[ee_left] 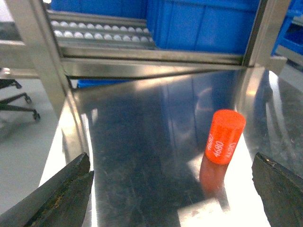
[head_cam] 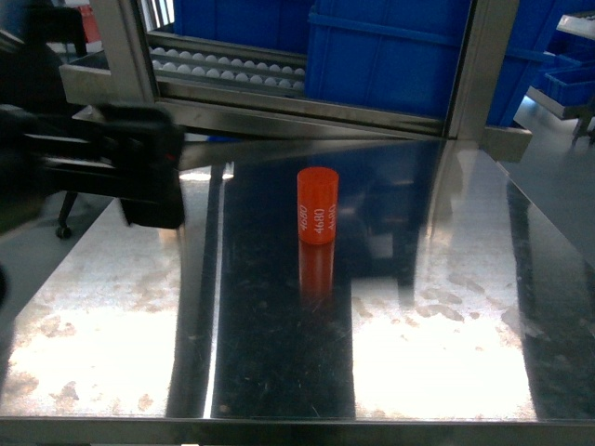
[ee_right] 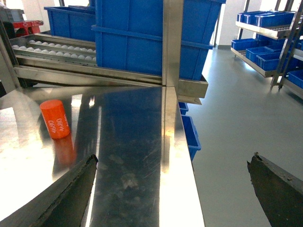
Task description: Pick capacitor and pack into box
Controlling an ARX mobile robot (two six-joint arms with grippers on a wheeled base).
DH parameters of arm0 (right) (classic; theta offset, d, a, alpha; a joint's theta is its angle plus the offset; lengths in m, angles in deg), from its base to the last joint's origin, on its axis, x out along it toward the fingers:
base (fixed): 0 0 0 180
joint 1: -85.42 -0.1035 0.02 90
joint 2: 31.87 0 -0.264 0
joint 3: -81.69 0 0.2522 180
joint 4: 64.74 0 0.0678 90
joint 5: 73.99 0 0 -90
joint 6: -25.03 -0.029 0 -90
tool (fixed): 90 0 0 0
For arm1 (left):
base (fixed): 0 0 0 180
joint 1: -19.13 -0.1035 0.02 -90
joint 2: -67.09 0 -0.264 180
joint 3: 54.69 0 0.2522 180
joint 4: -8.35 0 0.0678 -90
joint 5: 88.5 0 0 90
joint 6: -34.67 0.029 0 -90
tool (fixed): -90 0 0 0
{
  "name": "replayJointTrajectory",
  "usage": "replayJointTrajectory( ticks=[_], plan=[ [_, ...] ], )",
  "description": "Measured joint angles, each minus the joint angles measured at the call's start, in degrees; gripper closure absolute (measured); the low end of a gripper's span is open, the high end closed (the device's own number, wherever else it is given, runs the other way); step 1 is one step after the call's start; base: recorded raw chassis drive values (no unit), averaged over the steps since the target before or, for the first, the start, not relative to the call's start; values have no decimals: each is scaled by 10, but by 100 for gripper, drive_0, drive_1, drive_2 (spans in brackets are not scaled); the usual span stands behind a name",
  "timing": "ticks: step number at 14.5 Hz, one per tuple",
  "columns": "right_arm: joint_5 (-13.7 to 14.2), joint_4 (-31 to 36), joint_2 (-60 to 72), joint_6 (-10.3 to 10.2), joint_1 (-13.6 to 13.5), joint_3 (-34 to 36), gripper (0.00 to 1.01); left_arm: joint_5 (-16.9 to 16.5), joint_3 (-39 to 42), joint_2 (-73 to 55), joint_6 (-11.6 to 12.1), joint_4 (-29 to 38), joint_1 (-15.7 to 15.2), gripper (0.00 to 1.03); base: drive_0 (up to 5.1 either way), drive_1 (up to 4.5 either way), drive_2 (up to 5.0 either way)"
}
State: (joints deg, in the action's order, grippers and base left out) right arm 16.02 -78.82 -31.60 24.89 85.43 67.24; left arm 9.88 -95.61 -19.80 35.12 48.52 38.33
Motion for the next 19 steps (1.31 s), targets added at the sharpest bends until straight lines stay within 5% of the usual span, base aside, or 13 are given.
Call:
replayJointTrajectory(
  ticks=[5,8,18,19],
  plan=[
    [0,0,0,0,0,0,3,-33,-198,-237,0,-47,41,5,0,0,0],
    [0,0,0,0,0,0,3,-45,-254,-275,-2,-72,60,5,0,0,0],
    [0,0,0,0,0,0,3,-33,-465,-480,-33,-137,64,5,0,0,0],
    [0,0,0,0,0,0,3,-32,-479,-488,-36,-143,64,14,0,0,0]
  ],
)
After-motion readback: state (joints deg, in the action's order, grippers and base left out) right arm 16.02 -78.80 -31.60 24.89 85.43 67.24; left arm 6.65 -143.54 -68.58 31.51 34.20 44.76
